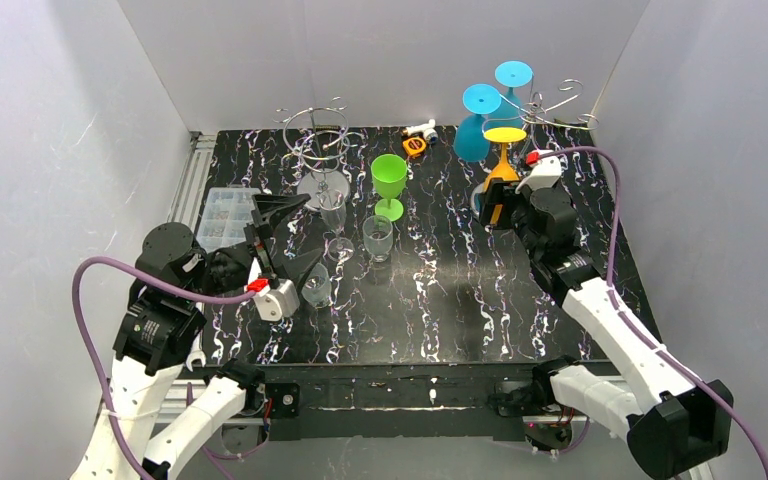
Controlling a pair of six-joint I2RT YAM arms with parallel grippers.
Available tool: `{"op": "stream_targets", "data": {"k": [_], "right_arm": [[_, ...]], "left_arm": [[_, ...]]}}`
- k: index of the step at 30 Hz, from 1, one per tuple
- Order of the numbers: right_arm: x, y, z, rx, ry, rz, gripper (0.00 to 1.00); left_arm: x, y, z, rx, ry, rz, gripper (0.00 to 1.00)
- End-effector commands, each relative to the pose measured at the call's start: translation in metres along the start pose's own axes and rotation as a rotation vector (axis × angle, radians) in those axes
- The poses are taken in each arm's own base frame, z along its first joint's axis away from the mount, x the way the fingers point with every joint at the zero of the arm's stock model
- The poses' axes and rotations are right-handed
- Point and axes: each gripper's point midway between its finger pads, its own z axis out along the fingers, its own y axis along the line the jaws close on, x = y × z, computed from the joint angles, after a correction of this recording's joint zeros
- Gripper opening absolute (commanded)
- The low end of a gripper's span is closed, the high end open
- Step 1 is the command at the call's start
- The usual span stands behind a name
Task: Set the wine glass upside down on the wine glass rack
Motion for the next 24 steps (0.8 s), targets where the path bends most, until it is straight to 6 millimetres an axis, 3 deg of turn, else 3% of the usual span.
{"op": "stream_targets", "data": {"k": [1, 14, 24], "right_arm": [[-0.042, 0.006, 0.004, -0.028, -0.132, 0.041, 0.72], [-0.047, -0.004, 0.024, -0.022, -0.153, 0.07, 0.73], [-0.046, -0.002, 0.042, -0.036, -0.155, 0.073, 0.73]], "left_arm": [[0.002, -0.002, -0.002, -0.003, 0.014, 0.014, 0.98], [0.008, -0.018, -0.004, 0.041, 0.022, 0.071, 0.98], [0.012, -0.018, -0.003, 0.044, 0.039, 0.058, 0.98]]}}
